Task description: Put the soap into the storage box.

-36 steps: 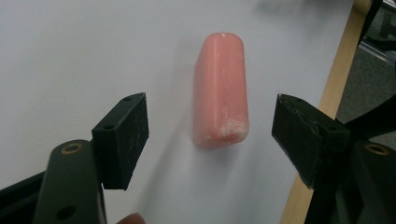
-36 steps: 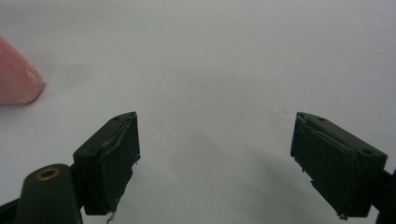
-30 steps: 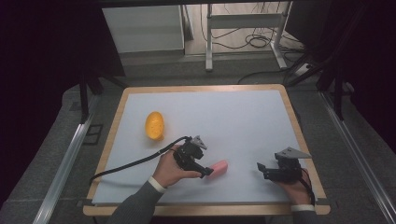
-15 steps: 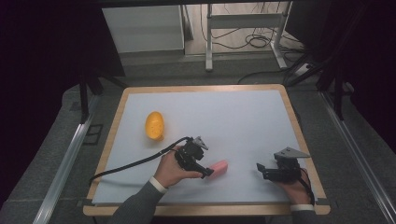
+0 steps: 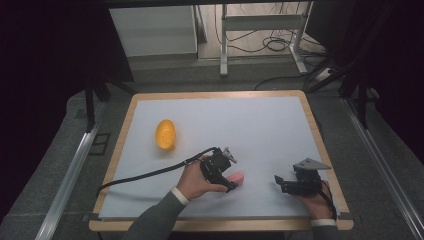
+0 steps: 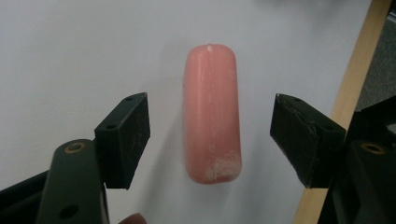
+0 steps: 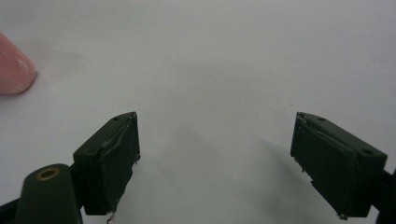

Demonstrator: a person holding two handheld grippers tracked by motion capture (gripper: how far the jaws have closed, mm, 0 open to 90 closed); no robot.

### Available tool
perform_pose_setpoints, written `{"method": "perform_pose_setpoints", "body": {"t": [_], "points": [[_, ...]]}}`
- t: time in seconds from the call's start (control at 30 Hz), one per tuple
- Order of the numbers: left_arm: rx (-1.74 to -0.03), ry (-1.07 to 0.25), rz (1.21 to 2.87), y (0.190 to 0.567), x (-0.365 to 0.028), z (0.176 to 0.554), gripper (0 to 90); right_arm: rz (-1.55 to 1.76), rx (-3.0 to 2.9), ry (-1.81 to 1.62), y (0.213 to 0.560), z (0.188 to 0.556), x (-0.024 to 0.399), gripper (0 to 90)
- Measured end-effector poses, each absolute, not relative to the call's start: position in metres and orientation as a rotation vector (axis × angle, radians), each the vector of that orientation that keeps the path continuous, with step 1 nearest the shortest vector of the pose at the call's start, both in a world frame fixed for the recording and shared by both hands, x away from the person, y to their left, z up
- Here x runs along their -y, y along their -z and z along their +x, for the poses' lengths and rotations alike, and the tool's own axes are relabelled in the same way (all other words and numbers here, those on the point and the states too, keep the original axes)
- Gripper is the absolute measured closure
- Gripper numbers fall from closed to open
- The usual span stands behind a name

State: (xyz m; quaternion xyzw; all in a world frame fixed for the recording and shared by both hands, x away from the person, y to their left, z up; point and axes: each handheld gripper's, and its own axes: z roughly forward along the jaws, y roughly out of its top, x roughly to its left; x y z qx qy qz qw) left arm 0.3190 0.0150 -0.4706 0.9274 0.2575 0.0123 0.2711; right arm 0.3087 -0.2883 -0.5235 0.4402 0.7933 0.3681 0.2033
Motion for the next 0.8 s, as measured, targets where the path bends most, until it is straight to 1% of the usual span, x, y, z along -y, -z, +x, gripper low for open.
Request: {"method": "perform_pose_setpoints", "body": {"t": [0.27,0.37,0.43,0.47,0.5,0.57,0.67,0.8], "points": [[-0.708,-0.043,2.538,0.484,-0.008,0.32,35.2,1.229,-2.213,-1.022,0.524,0.309,0.288,15.1],[-0.72,-0.052,2.562,0.49,-0.005,0.321,42.4,1.226,-2.212,-1.014,0.525,0.309,0.288,15.1],[-0.722,-0.053,2.566,0.491,-0.005,0.321,43.9,1.226,-2.212,-1.014,0.525,0.309,0.288,15.1],[-0.72,-0.05,2.566,0.492,-0.005,0.321,46.9,1.229,-2.211,-1.014,0.525,0.309,0.288,15.1],[-0.719,-0.048,2.568,0.492,-0.004,0.321,51.8,1.228,-2.212,-1.013,0.525,0.309,0.288,15.1],[-0.713,-0.027,2.57,0.493,-0.004,0.321,57.8,1.227,-2.213,-1.01,0.525,0.309,0.288,15.1],[-0.719,-0.045,2.563,0.493,-0.004,0.32,60.0,1.229,-2.208,-1.012,0.525,0.309,0.288,15.1],[-0.721,-0.049,2.565,0.493,-0.004,0.32,60.3,1.231,-2.205,-1.012,0.524,0.309,0.288,15.1]]}}
